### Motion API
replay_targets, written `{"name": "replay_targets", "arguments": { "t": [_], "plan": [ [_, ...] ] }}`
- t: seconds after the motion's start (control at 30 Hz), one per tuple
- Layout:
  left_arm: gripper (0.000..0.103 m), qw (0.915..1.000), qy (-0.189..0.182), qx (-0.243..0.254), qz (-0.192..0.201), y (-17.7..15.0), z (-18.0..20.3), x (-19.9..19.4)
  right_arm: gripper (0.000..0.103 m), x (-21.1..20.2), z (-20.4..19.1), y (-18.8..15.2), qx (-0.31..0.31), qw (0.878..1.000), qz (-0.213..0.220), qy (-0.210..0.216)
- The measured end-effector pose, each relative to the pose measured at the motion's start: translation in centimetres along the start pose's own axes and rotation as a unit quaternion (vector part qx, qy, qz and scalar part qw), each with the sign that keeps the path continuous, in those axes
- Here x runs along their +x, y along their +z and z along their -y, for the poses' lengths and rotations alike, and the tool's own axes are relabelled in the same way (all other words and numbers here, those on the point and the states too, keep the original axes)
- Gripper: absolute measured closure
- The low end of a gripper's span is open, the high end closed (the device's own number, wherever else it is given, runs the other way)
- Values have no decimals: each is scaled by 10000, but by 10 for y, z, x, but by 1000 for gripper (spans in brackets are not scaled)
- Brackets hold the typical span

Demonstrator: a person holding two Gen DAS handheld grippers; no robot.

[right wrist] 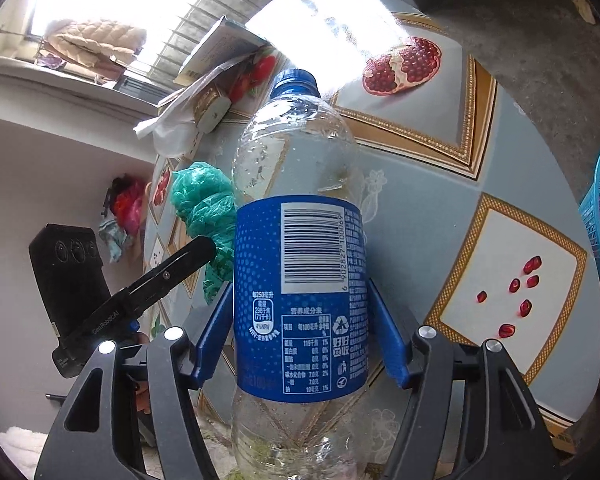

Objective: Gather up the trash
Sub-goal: 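Grasp the green plastic bag with the left tool while the right tool holds the water bottle, then carry the bag and bottles over the wastebasket and open both tools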

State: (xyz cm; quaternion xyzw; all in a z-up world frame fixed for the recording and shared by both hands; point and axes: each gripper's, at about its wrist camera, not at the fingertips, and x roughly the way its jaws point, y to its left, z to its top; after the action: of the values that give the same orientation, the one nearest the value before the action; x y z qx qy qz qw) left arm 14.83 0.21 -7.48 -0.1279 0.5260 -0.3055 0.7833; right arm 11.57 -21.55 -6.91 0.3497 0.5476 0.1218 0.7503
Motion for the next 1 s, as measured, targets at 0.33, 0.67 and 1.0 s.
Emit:
{"name": "replay_targets", "arguments": {
  "t": [0.33,0.67,1.0],
  "plan": [
    [69,9996,-80,232,169,-1,7,-10,46,-22,14,-6,320,9980,364,403],
    [69,9946,-433,887,334,10,65,-23,46,-98,45,-17,684,9864,1349,638],
    [69,9773,-1078,1801,-289,22,164,28,46,-198,144,-67,2086,9360,2822,278]
  ]
}}
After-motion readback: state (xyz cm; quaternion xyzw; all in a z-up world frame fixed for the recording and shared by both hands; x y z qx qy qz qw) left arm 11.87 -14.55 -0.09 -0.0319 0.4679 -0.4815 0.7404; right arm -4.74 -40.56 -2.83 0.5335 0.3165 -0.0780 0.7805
